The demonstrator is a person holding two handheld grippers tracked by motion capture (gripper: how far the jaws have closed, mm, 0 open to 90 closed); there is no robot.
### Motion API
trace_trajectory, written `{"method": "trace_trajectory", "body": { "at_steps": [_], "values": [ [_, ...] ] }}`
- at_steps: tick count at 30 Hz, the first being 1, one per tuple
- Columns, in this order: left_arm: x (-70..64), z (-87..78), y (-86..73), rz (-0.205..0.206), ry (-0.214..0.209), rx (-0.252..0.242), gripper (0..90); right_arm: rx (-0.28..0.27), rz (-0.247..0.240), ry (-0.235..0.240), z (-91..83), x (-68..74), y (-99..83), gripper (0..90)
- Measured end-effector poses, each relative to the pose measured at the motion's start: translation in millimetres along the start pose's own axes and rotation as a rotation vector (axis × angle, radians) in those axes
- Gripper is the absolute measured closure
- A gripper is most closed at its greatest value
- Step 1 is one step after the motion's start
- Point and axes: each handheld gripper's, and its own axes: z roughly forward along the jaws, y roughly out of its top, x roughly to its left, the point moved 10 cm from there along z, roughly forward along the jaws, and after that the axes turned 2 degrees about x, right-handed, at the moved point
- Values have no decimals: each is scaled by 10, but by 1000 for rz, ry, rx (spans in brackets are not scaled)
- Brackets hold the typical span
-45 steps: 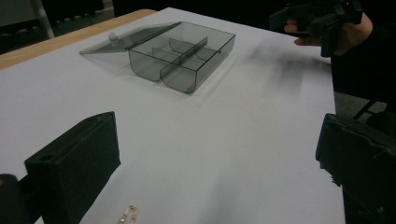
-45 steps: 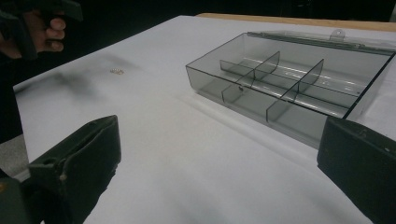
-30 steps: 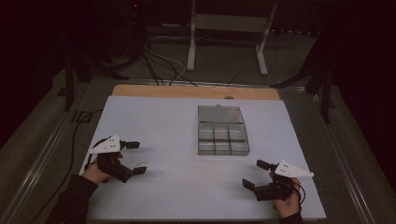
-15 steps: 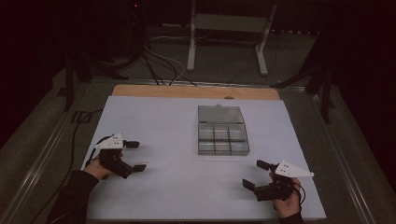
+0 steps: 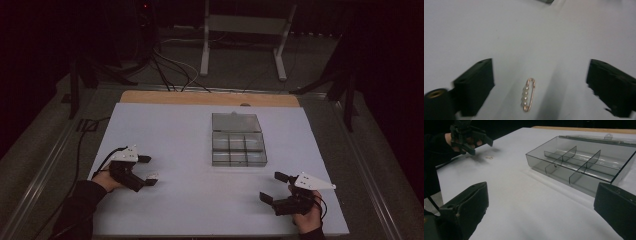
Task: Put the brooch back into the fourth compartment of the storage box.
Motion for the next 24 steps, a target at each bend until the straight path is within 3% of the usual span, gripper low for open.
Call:
{"method": "trace_trajectory", "body": {
  "at_steps": [3, 5, 13, 24],
  "values": [
    [3, 3, -29, -6, -12, 9, 174, 1, 2, 2, 1, -4, -2, 0],
    [9, 0, -46, -1, -13, 11, 230, 3, 1, 2, 2, -4, -6, 0],
    [88, 12, -117, -43, 13, 33, 386, 5, 2, 3, 3, -5, -9, 0],
    [80, 78, -179, -19, 19, 75, 579, 8, -1, 1, 2, -9, -12, 0]
  ]
}}
